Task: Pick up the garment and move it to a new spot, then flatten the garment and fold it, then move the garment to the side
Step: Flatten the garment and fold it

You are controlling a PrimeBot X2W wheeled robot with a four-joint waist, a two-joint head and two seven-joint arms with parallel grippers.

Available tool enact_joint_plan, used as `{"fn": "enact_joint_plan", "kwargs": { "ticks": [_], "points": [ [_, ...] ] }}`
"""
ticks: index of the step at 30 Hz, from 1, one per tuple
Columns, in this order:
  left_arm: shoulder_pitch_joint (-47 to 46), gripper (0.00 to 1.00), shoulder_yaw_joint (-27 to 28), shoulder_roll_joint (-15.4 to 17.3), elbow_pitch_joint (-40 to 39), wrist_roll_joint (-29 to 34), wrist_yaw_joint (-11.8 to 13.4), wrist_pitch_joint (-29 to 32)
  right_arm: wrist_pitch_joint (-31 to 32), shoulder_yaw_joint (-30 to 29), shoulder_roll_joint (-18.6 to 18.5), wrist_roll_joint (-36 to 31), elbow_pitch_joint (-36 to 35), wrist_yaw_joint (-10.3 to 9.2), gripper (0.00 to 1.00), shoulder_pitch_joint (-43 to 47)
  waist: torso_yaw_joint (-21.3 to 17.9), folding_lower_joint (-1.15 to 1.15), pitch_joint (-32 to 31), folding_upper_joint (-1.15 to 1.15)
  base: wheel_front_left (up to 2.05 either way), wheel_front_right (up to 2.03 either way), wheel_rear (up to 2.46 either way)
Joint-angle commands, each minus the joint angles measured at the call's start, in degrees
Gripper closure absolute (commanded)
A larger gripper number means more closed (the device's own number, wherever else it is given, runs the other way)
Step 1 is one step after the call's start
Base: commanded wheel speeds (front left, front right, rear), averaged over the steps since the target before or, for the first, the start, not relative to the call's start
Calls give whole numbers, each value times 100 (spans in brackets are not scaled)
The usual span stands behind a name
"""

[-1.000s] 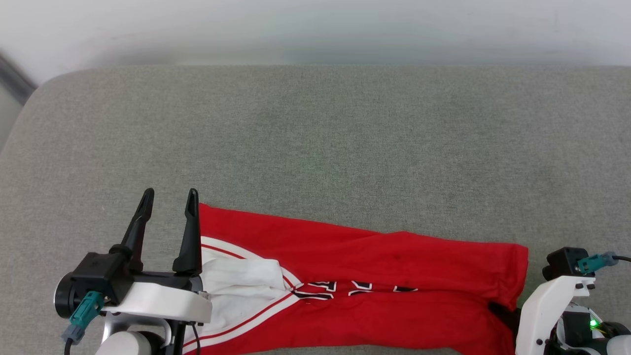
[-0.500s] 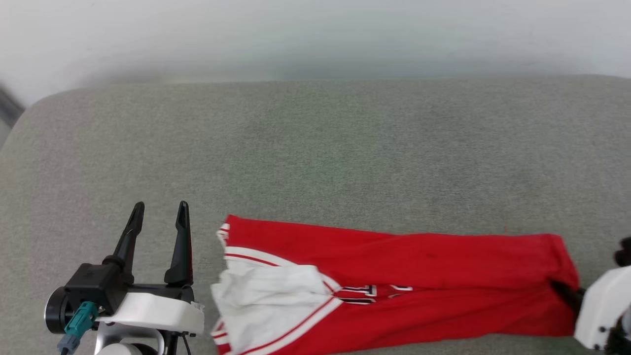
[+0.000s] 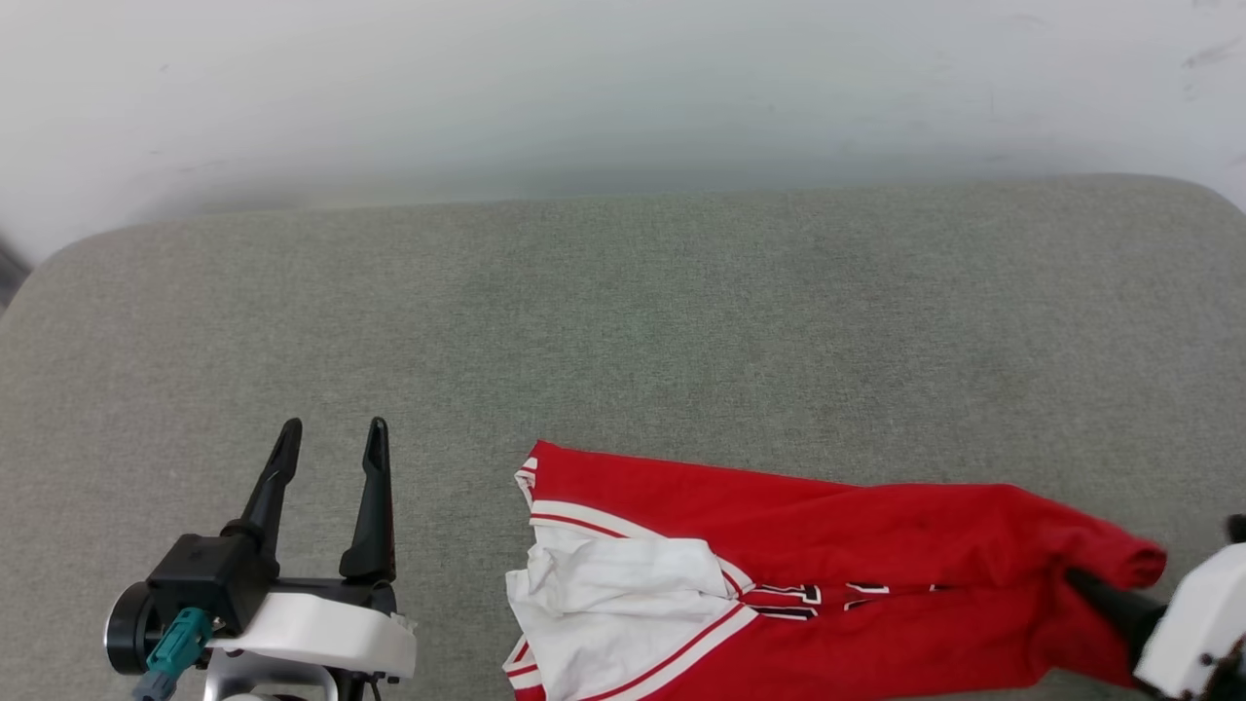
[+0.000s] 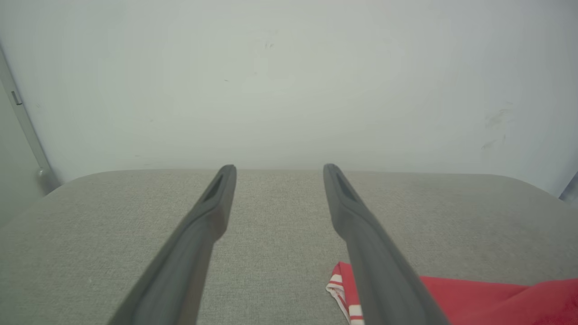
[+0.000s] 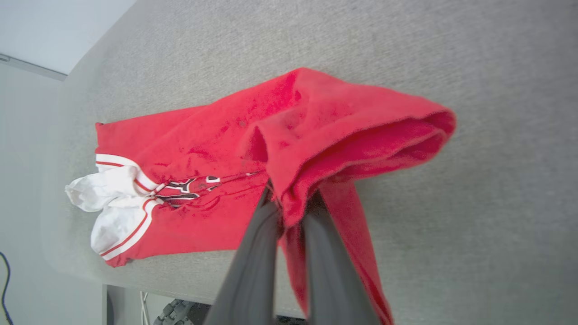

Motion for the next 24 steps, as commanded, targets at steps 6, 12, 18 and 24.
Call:
{"fn": "enact_joint_plan", "kwargs": {
  "ticks": [6, 12, 18, 24],
  "points": [
    [-2, 0, -69, 22, -13, 10, -18, 72, 385, 241, 494, 879, -75, -2, 100, 72, 139, 0, -41, 0, 0, 0, 0],
    [-97, 0, -132, 19, -46, 20, -37, 125, 488, 626, 731, 1664, 273, -2, 100, -239, 384, 0, 30, 0, 0, 0, 0],
    [-317, 0, -227, -48, -23, 31, -102, 99, 332, 1463, 773, 2066, 721, -1, 100, -681, 696, 0, 263, 0, 0, 0, 0],
    [-557, 0, -255, -156, 103, 38, -171, 17, -217, 2819, 768, 2605, 1225, -1, 100, -1346, 965, 0, 592, 0, 0, 0, 0]
  ]
}}
